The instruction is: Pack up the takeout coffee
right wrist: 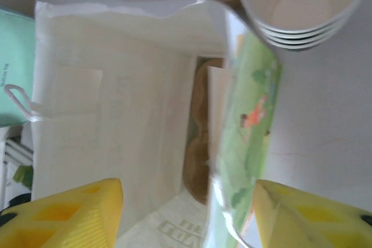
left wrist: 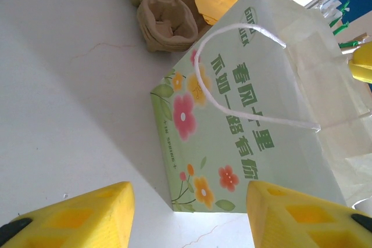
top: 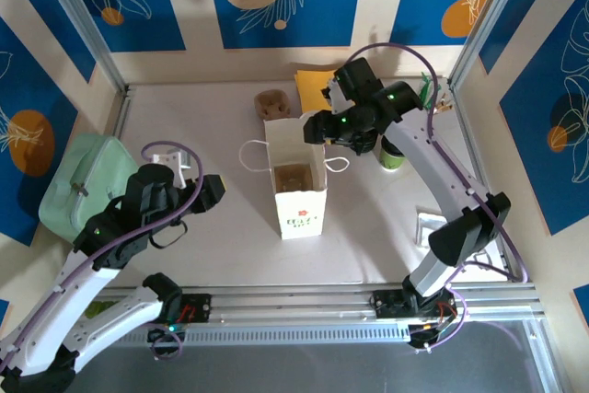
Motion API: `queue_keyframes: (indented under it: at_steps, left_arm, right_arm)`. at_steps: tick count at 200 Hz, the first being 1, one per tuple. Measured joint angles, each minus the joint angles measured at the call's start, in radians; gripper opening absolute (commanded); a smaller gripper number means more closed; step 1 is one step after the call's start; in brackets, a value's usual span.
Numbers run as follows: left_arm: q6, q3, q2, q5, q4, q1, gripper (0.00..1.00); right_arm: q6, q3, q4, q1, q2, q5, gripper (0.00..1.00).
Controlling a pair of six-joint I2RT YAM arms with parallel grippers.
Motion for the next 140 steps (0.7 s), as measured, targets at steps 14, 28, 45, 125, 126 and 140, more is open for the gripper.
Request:
queue_keyframes:
  at_steps: [14,28,45,125,126,140]
  left_arm:
    - [0.000,0.000,0.000,0.000,0.000,0.000,0.54]
    - [0.000,-0.004,0.000,0.000,0.001,0.000,0.54]
    - [0.000,-0.008,0.000,0.000,0.001,0.000,0.54]
    - [0.047,-0.014,-0.008,-0.072,-0.022,0.000,0.64]
    - [0.051,-0.014,-0.008,-0.077,-0.023,0.000,0.64]
    - [0.058,-0.014,-0.019,-0.113,-0.035,0.000,0.69]
  right_arm:
    - [-0.001,0.002,-0.023,0.000,-0.032,0.053,0.63]
    - [-0.003,-0.007,-0.032,0.001,-0.081,0.095,0.64]
    - [-0.007,-0.072,-0.016,0.003,-0.183,0.137,0.73]
    - [-0.064,-0.435,0.082,-0.145,-0.498,0.175,0.99]
    - [-0.062,-0.439,0.082,-0.152,-0.499,0.171,0.99]
    - [-0.043,-0.480,0.089,-0.245,-0.513,0.121,0.99]
